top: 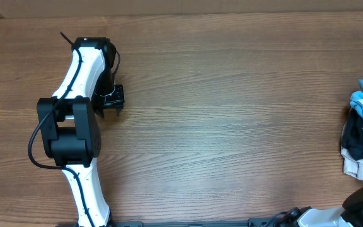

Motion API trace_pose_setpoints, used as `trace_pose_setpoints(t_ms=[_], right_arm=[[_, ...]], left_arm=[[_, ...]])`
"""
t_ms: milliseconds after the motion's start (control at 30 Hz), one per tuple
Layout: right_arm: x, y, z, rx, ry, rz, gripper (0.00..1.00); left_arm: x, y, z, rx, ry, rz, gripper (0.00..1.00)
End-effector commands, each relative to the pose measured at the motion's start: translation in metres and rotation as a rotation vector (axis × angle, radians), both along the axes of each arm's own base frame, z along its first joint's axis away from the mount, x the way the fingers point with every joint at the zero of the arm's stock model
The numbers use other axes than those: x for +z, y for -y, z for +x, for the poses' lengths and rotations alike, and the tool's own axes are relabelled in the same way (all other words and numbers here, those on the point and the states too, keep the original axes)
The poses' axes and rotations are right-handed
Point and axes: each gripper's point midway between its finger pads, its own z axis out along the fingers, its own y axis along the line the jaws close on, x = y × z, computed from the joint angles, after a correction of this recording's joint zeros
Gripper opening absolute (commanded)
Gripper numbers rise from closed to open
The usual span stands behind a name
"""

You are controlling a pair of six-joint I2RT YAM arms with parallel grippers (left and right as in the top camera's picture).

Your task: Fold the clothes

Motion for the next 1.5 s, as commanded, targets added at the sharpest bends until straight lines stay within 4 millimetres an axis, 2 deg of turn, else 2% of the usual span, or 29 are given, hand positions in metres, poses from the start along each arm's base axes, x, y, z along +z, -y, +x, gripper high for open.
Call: trace_pose_setpoints(t_ms=[0,67,167,233,300,367,433,467,500,600,667,767,1000,1100,1133,1233,1400,1467], right_arm=[[0.022,-0.007,0.015,0.068,0.085,-0.038,0.5],[0.03,-0.006,0.03,0.121,0.105,-0.112,0.33],[0.023,0.005,0.056,0.149,0.134,-0.149,0.23],[-0.002,0.016,0.07,0.159,0.119,-0.131,0.24],[-0.04,0.026,0.08,0.158,0.077,-0.074,0.33],[-0.082,0.031,0.078,0.141,0.0,0.001,0.36],[-0.124,0.027,0.058,0.094,-0.143,0.092,0.36],[-0.14,0.017,0.044,0.082,-0.218,0.154,0.36],[-0.147,0.01,0.036,0.08,-0.255,0.193,0.36],[-0.158,-0.014,0.016,0.081,-0.342,0.303,0.38],[-0.164,-0.023,-0.001,0.065,-0.42,0.341,0.39],[-0.17,-0.025,-0.024,0.02,-0.515,0.361,0.39],[-0.172,-0.017,-0.072,-0.127,-0.495,0.541,0.42],[-0.185,-0.02,-0.082,-0.145,-0.481,0.593,0.47],[-0.195,-0.023,-0.084,-0.145,-0.475,0.613,0.51],[-0.22,-0.032,-0.09,-0.15,-0.49,0.638,0.54],[-0.259,-0.047,-0.106,-0.202,-0.505,0.695,0.54],[-0.268,-0.044,-0.123,-0.279,-0.482,0.741,0.54]], left_arm=[[0.007,0.003,0.005,-0.013,0.024,-0.007,0.47],[0.007,0.003,0.005,-0.013,0.024,-0.008,0.47],[0.007,0.005,0.005,-0.01,0.024,-0.018,0.47],[0.007,0.008,0.005,-0.005,0.024,-0.034,0.47],[0.007,0.009,0.005,-0.003,0.024,-0.039,0.47],[0.007,0.009,0.004,-0.004,0.02,-0.039,0.47],[0.007,0.009,0.002,-0.005,0.014,-0.039,0.47],[0.007,0.011,0.002,-0.008,0.014,-0.039,0.47],[0.007,0.011,0.002,-0.009,0.014,-0.039,0.48],[0.007,0.011,0.004,-0.011,0.019,-0.039,0.48],[0.007,0.011,0.003,-0.021,0.017,-0.042,0.48],[0.007,0.011,0.003,-0.037,0.016,-0.046,0.48],[0.007,0.01,0.005,-0.044,0.024,-0.042,0.49],[0.006,0.01,0.007,-0.044,0.033,-0.042,0.51],[0.006,0.01,0.007,-0.044,0.033,-0.042,0.5],[0.006,0.01,0.007,-0.045,0.032,-0.042,0.51],[0.006,0.01,0.007,-0.045,0.033,-0.042,0.51],[0.006,0.01,0.007,-0.045,0.033,-0.042,0.51]])
